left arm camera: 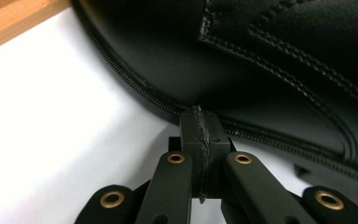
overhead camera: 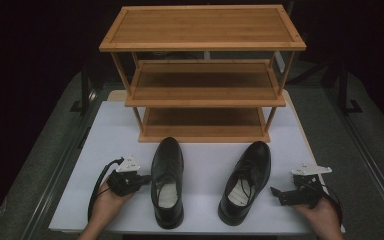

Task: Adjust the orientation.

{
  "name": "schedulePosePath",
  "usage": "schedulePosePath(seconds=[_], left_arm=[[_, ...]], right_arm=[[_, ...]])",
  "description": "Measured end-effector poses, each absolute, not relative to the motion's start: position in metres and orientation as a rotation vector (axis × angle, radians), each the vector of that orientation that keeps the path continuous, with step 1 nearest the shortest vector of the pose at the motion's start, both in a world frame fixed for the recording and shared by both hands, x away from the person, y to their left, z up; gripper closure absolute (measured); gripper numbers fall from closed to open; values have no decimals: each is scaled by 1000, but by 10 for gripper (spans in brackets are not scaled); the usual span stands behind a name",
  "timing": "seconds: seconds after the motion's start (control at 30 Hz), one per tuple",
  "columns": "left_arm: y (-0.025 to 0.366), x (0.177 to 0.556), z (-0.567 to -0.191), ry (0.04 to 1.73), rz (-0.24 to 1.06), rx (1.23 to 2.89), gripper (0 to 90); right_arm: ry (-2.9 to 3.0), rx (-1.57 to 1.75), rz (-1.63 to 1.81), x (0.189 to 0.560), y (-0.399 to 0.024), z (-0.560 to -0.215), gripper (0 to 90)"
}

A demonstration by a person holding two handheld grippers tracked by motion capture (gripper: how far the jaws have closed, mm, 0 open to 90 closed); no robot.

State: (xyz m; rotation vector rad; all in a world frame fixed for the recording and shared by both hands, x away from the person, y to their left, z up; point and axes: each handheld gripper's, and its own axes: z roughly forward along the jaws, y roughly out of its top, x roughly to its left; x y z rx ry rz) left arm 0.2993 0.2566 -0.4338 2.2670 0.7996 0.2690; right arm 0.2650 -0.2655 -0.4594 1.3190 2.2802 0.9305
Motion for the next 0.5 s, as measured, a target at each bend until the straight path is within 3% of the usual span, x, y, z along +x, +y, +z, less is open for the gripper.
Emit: schedulePosePath(seconds=[0.17, 0.5], left_arm=[[253, 302, -434, 805, 264, 2260, 900], [258, 265, -438, 777, 175, 2260, 900]], right_arm=[[2279, 1318, 931, 265, -265, -459, 0], [2279, 1320, 929, 265, -265, -459, 0]])
